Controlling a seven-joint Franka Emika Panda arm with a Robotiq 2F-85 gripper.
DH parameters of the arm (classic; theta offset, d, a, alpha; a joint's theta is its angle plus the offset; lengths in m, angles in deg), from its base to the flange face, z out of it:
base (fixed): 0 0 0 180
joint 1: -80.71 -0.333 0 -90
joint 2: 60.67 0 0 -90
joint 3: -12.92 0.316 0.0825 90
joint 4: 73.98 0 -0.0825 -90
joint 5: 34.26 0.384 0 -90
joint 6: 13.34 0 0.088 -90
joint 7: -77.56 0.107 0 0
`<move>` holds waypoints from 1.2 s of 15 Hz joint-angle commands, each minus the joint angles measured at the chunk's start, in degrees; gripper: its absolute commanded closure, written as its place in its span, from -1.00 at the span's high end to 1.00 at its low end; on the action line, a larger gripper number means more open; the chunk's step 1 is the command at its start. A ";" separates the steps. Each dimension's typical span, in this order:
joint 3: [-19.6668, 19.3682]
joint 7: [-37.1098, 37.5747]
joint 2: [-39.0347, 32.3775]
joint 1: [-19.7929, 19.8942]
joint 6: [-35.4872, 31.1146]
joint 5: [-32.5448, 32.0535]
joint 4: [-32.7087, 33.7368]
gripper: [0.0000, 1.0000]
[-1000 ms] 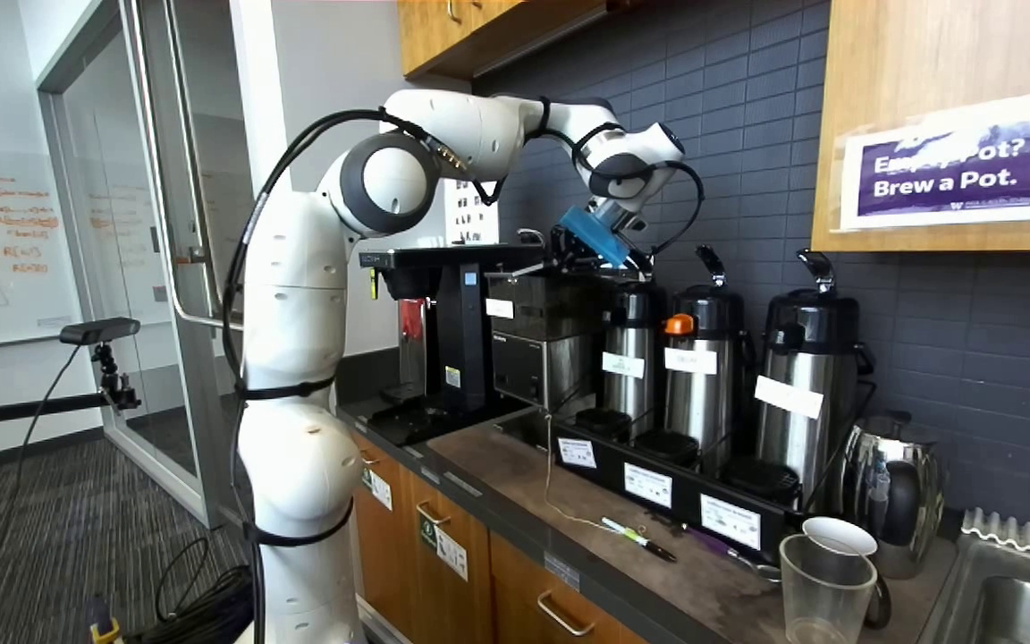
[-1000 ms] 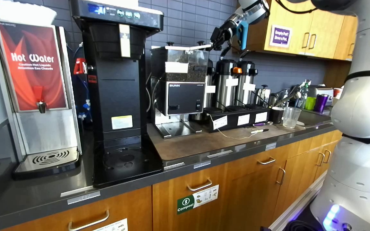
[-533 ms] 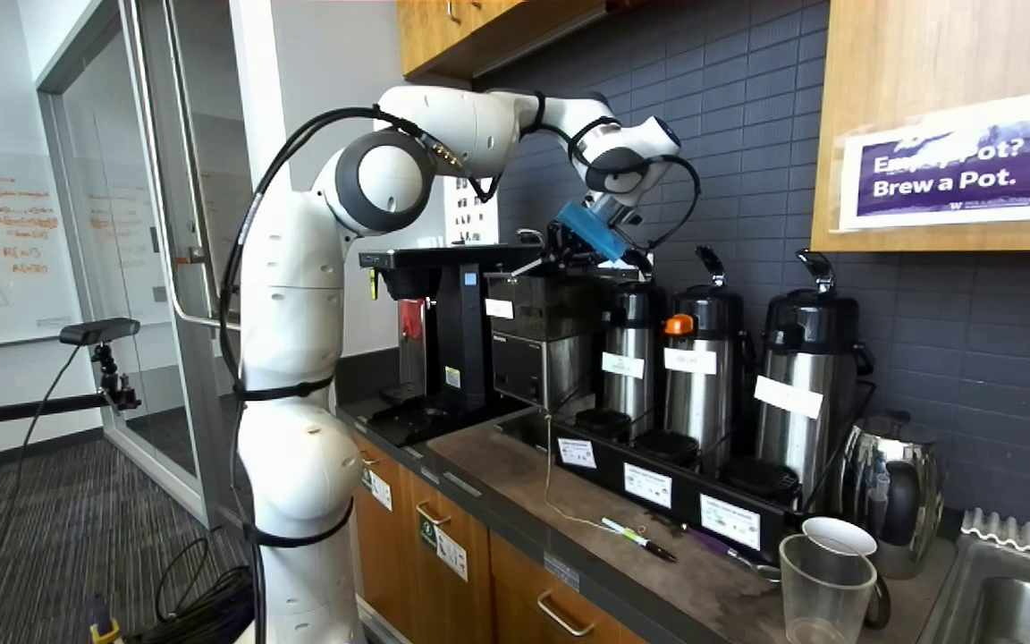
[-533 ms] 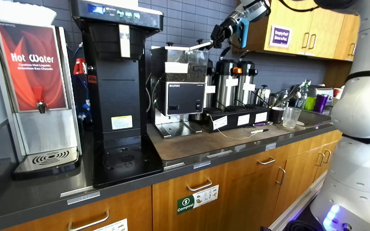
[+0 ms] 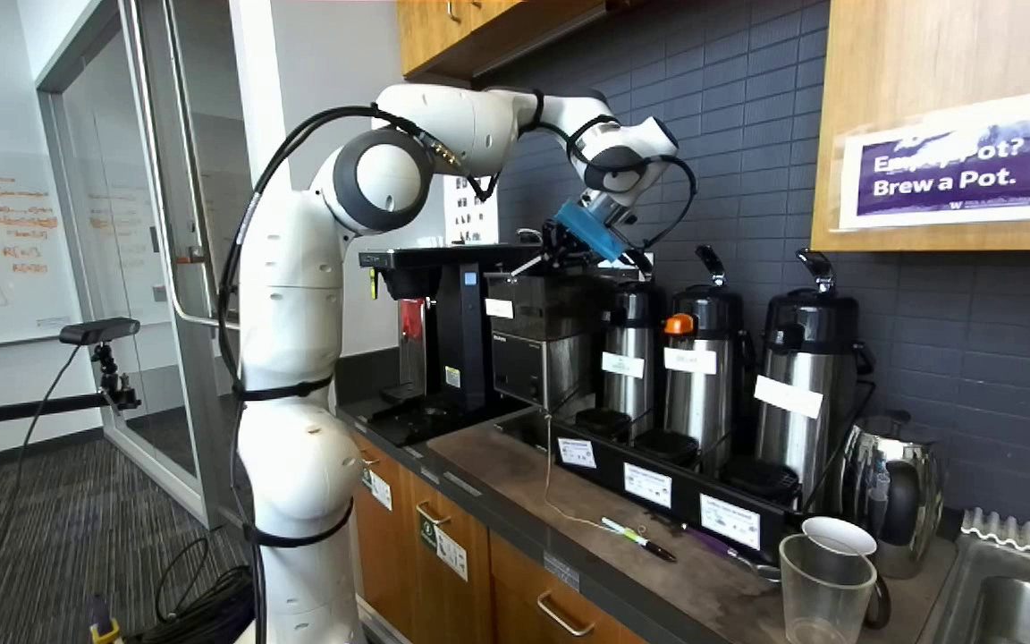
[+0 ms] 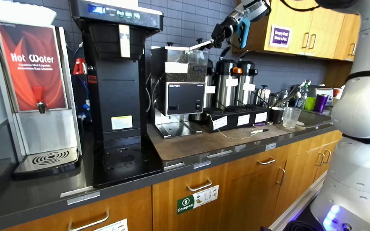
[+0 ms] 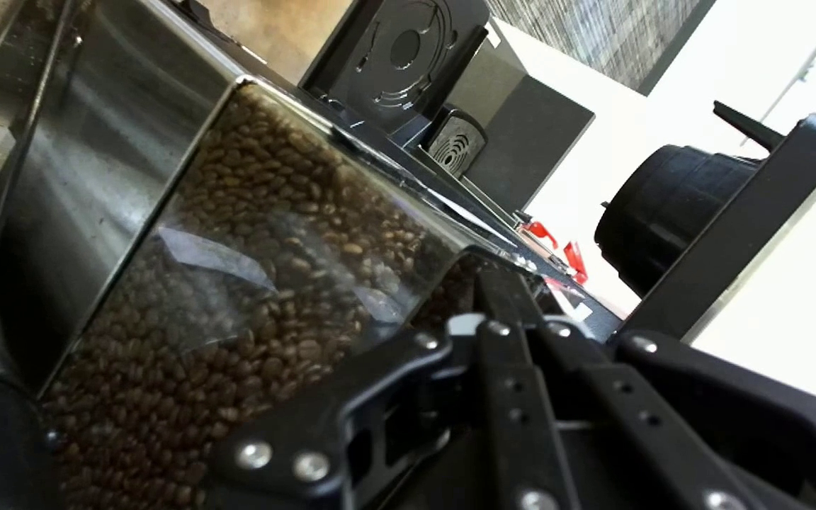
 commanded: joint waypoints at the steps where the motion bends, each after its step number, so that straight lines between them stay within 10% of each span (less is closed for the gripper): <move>1: 0.78 -2.23 0.65 -0.57 0.86 2.80 -1.41 -1.00; 18: 1.23 -11.19 0.44 -1.38 0.48 6.82 -3.48 -1.00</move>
